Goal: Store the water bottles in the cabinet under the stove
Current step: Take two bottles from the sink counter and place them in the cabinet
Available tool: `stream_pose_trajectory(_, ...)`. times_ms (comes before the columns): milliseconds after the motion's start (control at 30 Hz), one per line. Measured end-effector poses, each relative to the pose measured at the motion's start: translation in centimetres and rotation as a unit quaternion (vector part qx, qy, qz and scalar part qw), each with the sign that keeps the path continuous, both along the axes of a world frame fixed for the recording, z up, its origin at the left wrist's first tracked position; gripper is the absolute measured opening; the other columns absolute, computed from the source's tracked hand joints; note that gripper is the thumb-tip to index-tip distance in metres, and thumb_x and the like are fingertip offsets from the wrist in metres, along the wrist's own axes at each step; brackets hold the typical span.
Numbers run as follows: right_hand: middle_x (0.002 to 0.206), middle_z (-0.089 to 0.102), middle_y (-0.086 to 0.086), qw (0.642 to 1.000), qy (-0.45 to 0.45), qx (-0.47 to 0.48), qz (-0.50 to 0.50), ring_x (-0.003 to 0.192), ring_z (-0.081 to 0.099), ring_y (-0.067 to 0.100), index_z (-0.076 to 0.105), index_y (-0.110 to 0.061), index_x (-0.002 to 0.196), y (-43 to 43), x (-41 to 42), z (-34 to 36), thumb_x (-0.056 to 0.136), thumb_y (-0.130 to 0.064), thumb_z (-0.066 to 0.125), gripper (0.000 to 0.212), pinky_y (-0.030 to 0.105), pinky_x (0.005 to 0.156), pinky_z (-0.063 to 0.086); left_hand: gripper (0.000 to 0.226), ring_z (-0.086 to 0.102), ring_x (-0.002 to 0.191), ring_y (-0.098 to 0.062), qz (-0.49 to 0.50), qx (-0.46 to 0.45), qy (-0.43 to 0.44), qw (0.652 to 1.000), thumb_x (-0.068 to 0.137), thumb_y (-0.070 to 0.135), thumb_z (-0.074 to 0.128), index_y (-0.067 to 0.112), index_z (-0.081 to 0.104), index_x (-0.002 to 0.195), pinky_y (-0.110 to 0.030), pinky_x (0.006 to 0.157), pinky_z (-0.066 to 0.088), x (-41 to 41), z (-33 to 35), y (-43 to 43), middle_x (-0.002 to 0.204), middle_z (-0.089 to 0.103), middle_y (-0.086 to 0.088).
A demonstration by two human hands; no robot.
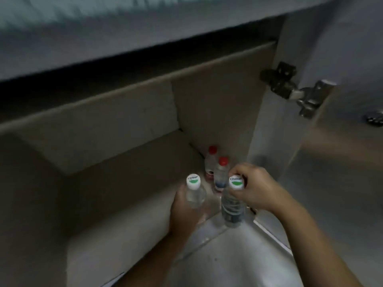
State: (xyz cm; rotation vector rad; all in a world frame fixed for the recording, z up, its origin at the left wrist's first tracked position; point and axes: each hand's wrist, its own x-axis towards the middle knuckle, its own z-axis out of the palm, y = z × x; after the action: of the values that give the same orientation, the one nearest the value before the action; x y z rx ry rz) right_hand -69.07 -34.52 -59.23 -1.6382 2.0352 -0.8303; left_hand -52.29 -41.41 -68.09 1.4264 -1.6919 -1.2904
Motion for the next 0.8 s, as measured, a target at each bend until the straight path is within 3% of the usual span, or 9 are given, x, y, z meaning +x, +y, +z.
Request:
stream_pose_trajectory(100,0.077,0.051,-0.015,1.000,0.001,-0.020,-0.001,0.070,0.052,0.004,0.059,-0.021,0.081,-1.6,0.1,-3.3,0.066,-0.010,0.072,0.023,0.007,0.060,0.038,0.051,0.061,0.082,-0.010,0.019,-0.010,0.029,0.999,0.065,0.016,0.079,0.039,0.044,0.093,-0.027,0.070,0.048,-1.2,-2.9,-1.8,0.089,0.062,0.010)
stream_pose_trajectory(200,0.086,0.059,-0.002,0.999,-0.005,-0.037,-0.016,0.079,0.056,0.016,0.061,-0.014,0.085,-3.3,0.1,-6.0,0.066,-0.009,0.072,0.023,0.021,0.066,0.041,0.051,0.055,0.074,0.003,0.010,-0.022,0.045,0.999,0.066,0.015,0.079,0.031,0.042,0.097,-0.012,0.058,0.040,-2.7,-5.0,-3.5,0.082,0.057,0.017)
stream_pose_trajectory(333,0.093,0.063,0.003,0.998,-0.017,-0.048,-0.035,0.084,0.058,0.018,0.061,-0.016,0.088,-4.6,0.5,-8.5,0.067,-0.009,0.072,0.024,0.024,0.069,0.043,0.053,0.058,0.074,-0.010,0.024,-0.032,0.042,0.998,0.066,0.014,0.080,0.027,0.042,0.100,-0.015,0.059,0.042,-3.7,-7.8,-5.6,0.083,0.058,0.010)
stream_pose_trajectory(433,0.094,0.060,-0.001,0.997,-0.026,-0.045,-0.062,0.084,0.058,0.014,0.062,-0.018,0.093,-4.9,0.5,-10.5,0.068,-0.012,0.074,0.028,0.019,0.069,0.042,0.050,0.056,0.064,-0.006,0.047,-0.035,0.046,0.997,0.069,0.013,0.079,0.022,0.043,0.104,-0.005,0.051,0.040,-3.7,-9.6,-7.0,0.078,0.057,0.008)
stream_pose_trajectory(533,0.095,0.062,0.000,0.997,-0.022,-0.040,-0.068,0.081,0.058,0.013,0.063,-0.018,0.092,-5.4,0.3,-12.3,0.067,-0.013,0.075,0.028,0.013,0.065,0.041,0.056,0.061,0.084,-0.021,0.047,-0.044,0.039,0.997,0.066,0.018,0.081,0.017,0.047,0.111,-0.022,0.071,0.044,-3.6,-11.7,-8.6,0.090,0.060,0.002)
stream_pose_trajectory(633,0.096,0.064,0.001,0.996,-0.026,-0.032,-0.077,0.083,0.059,0.014,0.063,-0.019,0.090,-5.9,0.4,-13.5,0.067,-0.012,0.074,0.026,0.021,0.072,0.046,0.060,0.060,0.092,-0.024,0.036,-0.046,0.035,0.998,0.063,0.020,0.083,0.019,0.048,0.113,-0.032,0.081,0.047,-3.5,-13.5,-9.7,0.099,0.063,-0.001)
stream_pose_trajectory(733,0.096,0.063,0.000,0.996,-0.022,-0.032,-0.079,0.083,0.059,0.013,0.063,-0.020,0.091,-6.3,0.3,-14.2,0.068,-0.011,0.074,0.027,0.021,0.072,0.047,0.062,0.061,0.093,-0.023,0.023,-0.051,0.038,0.998,0.062,0.020,0.083,0.020,0.049,0.114,-0.032,0.082,0.048,-3.8,-14.3,-10.2,0.100,0.064,-0.001)
stream_pose_trajectory(800,0.094,0.062,-0.002,0.995,-0.016,-0.039,-0.087,0.081,0.057,0.010,0.063,-0.020,0.092,-6.4,-0.1,-14.4,0.068,-0.012,0.075,0.028,0.013,0.068,0.044,0.062,0.061,0.093,-0.022,0.005,-0.049,0.039,0.998,0.062,0.021,0.083,0.020,0.049,0.114,-0.027,0.078,0.045,-4.3,-14.6,-10.6,0.098,0.062,0.002)
